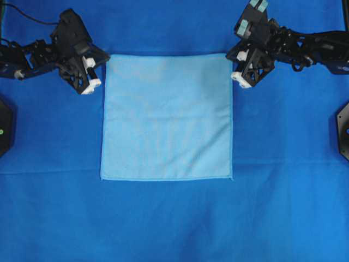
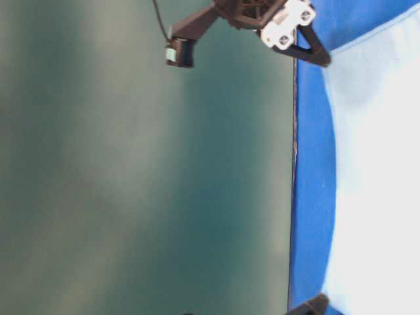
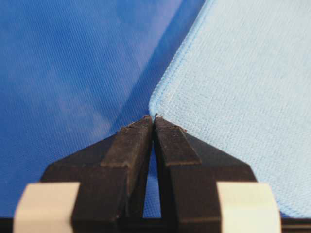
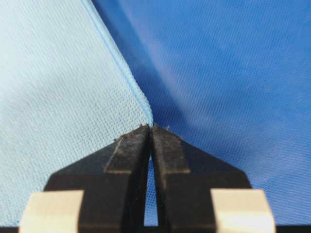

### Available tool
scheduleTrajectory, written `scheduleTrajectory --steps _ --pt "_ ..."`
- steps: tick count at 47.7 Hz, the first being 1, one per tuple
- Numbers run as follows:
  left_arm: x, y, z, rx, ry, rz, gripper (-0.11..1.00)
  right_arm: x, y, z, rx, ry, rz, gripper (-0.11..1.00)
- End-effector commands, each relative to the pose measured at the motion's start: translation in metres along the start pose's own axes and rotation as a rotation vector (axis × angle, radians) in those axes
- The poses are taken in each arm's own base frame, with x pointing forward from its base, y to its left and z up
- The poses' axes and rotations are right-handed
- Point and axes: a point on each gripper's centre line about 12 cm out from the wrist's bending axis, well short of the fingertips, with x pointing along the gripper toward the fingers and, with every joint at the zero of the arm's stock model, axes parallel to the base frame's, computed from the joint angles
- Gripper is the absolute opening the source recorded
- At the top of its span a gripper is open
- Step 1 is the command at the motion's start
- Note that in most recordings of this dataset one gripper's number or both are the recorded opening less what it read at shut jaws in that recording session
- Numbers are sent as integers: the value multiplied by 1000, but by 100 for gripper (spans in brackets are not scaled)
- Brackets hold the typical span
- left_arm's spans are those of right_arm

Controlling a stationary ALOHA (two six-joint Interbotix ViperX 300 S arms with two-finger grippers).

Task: Fold the light blue towel.
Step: 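Pull both held corners toward the near edge, folding the towel in half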

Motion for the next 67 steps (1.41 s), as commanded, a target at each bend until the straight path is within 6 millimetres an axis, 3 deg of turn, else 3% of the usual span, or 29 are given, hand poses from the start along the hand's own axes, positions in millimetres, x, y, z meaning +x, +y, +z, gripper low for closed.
scheduleTrajectory --steps 1,19,31,46,67 --pt "-5 1 14 2 -49 2 1 -10 0 17 3 -52 0 2" --pt "-11 -22 10 46 3 -64 1 -17 10 17 -6 -27 22 2" --pt "-37 -71 7 164 95 -217 1 -44 61 11 -82 26 136 2" --pt "-65 -129 -11 249 165 -393 1 -65 127 -20 -110 123 290 2" --pt "-92 -185 -26 190 216 -549 1 -87 183 -50 -90 198 412 2"
